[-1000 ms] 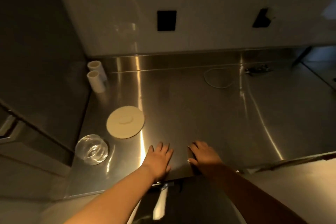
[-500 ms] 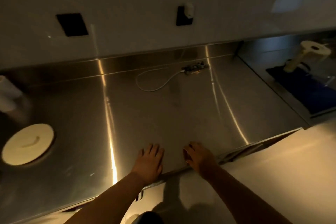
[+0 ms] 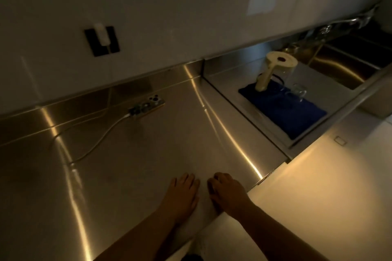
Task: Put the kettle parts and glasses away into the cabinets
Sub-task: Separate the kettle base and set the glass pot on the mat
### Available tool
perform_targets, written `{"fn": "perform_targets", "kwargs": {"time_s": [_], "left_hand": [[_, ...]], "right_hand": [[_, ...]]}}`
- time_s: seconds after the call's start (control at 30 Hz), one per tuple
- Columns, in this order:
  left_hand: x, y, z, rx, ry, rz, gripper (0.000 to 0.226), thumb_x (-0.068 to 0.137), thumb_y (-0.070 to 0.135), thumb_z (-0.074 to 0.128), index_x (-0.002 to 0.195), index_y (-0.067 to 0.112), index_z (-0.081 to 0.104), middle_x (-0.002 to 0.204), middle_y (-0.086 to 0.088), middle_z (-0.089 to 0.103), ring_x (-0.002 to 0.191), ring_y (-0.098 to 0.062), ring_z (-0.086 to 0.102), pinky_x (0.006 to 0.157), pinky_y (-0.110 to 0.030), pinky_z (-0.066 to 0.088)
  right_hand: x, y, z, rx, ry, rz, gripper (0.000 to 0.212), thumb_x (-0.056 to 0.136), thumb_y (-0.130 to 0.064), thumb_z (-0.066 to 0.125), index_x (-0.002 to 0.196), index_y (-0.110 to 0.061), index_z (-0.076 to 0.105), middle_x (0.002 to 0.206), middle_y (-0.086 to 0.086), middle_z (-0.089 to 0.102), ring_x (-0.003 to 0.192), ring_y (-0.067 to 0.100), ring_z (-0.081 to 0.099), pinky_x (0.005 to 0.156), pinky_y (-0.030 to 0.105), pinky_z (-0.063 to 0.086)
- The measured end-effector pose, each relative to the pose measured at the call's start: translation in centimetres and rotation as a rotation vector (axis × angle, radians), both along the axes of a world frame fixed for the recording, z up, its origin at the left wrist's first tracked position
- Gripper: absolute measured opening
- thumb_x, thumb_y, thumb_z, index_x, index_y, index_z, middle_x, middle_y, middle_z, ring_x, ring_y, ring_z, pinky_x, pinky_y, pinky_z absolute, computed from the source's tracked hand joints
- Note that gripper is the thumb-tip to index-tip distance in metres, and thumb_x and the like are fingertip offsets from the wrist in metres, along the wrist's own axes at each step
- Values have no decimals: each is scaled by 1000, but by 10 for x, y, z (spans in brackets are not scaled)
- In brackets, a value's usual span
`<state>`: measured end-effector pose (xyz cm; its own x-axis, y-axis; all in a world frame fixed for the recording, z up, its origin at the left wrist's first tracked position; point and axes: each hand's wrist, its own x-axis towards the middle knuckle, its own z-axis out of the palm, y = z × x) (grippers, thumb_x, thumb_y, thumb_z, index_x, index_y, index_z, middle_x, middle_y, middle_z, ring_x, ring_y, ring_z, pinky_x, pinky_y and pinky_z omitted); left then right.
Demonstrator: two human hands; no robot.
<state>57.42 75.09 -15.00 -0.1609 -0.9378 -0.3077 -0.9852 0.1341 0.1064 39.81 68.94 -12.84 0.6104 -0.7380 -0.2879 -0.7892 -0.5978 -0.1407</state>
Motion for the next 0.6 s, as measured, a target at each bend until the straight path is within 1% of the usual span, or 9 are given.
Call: {"fn": "perform_targets", "kwargs": {"time_s": [0.03,0.07,0.1,0.13,0.17,0.2,0.37,0.53,0.6], "left_hand": [[-11,-20,3,47,7,-15,51,80,41,37,115,23,68,120,-3,65,109,-23,63,82,-43,53],[-21,-40,4,44,29,-30,50,87,37,36,129,20,58,135,-6,55,123,-25,53,94,-47,46],[-33,-60,3,25,72,-28,52,94,35,33,142,18,41,149,-7,37,137,-27,35,106,-50,31],[-44,-78,4,64,66,-54,54,98,35,29,149,18,25,157,-7,19,144,-26,18,113,-49,17],[-56,-95,3,78,55,-62,56,100,36,27,151,19,14,159,-6,8,146,-25,7,115,-47,9],[-67,-112,2,77,41,-71,57,100,37,27,151,19,9,159,-5,4,146,-25,3,115,-47,5],[-125,-179,-1,53,5,-92,59,99,37,27,152,20,6,160,-6,2,146,-26,0,115,-48,4],[-186,-244,0,38,-6,-52,59,101,38,23,152,18,0,160,-6,-3,146,-25,-4,115,-47,0],[-216,-266,1,23,7,-7,59,101,38,20,151,17,-3,160,-6,-5,146,-24,-7,115,-46,-4]], "right_hand": [[-12,-16,-1,7,1,-25,48,94,-38,40,139,-23,36,143,4,34,129,23,32,98,36,36],[-24,-32,-2,8,2,-45,48,94,-38,41,139,-24,35,144,3,34,129,23,32,99,36,36],[-36,-48,-3,7,0,-56,48,93,-39,41,139,-24,35,144,3,34,129,22,32,99,35,36],[-47,-63,-5,3,0,-58,49,93,-39,41,139,-25,35,143,3,34,129,22,33,99,35,36],[-59,-78,-7,1,2,-53,48,93,-39,41,139,-25,35,143,3,34,128,22,33,98,35,37],[-70,-93,-7,1,7,-54,48,93,-40,41,138,-24,35,142,3,35,128,22,34,97,35,37],[-129,-162,-4,13,-17,-89,46,92,-41,42,136,-25,38,137,2,40,122,20,38,97,34,39],[-192,-235,-3,-52,-40,8,42,94,-40,40,132,-24,43,132,1,45,118,19,42,95,33,40],[-221,-265,-2,-39,-33,62,40,95,-40,39,131,-24,44,133,1,45,120,19,41,98,35,38]]}}
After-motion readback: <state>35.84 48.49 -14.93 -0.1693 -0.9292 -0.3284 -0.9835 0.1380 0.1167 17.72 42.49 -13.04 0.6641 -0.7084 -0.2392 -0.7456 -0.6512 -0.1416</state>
